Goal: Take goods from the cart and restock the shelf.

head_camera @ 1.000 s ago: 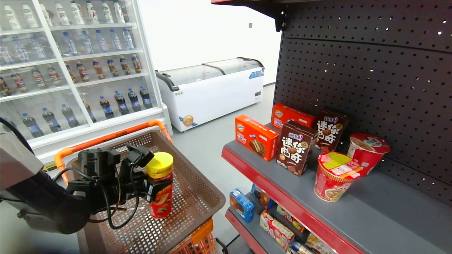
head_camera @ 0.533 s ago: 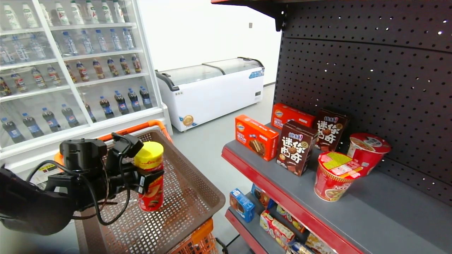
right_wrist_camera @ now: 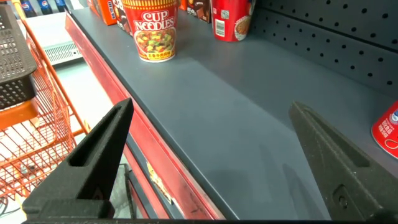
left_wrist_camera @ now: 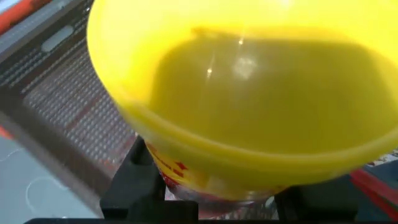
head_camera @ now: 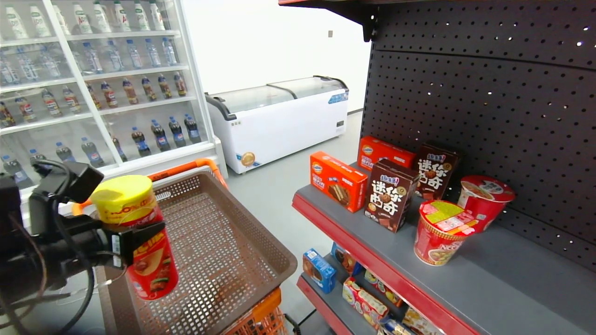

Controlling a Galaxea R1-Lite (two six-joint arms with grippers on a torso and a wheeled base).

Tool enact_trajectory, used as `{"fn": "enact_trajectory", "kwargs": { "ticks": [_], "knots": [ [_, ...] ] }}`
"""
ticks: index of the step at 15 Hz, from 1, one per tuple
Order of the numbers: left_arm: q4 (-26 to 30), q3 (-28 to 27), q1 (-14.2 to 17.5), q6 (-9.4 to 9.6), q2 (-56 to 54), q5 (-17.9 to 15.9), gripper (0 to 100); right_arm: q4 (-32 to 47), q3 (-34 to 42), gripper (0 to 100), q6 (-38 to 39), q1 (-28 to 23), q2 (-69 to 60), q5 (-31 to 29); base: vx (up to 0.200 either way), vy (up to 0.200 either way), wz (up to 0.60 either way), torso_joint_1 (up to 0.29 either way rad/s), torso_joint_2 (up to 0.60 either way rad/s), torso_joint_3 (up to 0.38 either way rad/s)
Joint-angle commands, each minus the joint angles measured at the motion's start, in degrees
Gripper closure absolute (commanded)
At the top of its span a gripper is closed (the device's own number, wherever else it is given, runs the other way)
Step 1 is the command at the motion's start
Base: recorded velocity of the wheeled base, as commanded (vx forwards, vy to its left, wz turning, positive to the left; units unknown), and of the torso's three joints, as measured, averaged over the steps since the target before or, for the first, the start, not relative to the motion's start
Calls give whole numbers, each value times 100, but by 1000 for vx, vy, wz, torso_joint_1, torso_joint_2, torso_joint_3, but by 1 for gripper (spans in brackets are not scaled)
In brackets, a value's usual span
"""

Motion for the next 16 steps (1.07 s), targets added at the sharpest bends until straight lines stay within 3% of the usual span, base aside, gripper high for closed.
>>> {"fn": "enact_trajectory", "kwargs": {
  "ticks": [1,3,6,7,10,13,16],
  "knots": [
    [921,264,-25,-10,-1657,471,100,-1,0,0,-2,1,0,1,0,0,0,0,0,0],
    [1027,510,-42,-45,-2087,805,100,-1,0,0,7,1,0,1,0,0,0,0,0,0],
    [1036,1082,11,-27,-2773,981,100,-1,0,0,7,1,0,1,0,0,0,0,0,0],
    [1036,1345,397,34,-3063,1025,100,-1,0,0,7,1,0,1,0,0,0,0,0,0],
    [1044,1503,643,52,-3529,1042,100,-1,0,0,-2,1,0,1,0,0,0,0,0,0],
    [1080,1556,582,60,-3977,946,100,-1,0,0,7,1,0,1,0,0,0,0,0,0],
    [1607,1495,432,52,-4592,603,100,-1,0,0,-2,1,9,1,0,0,0,0,0,0]
  ]
}}
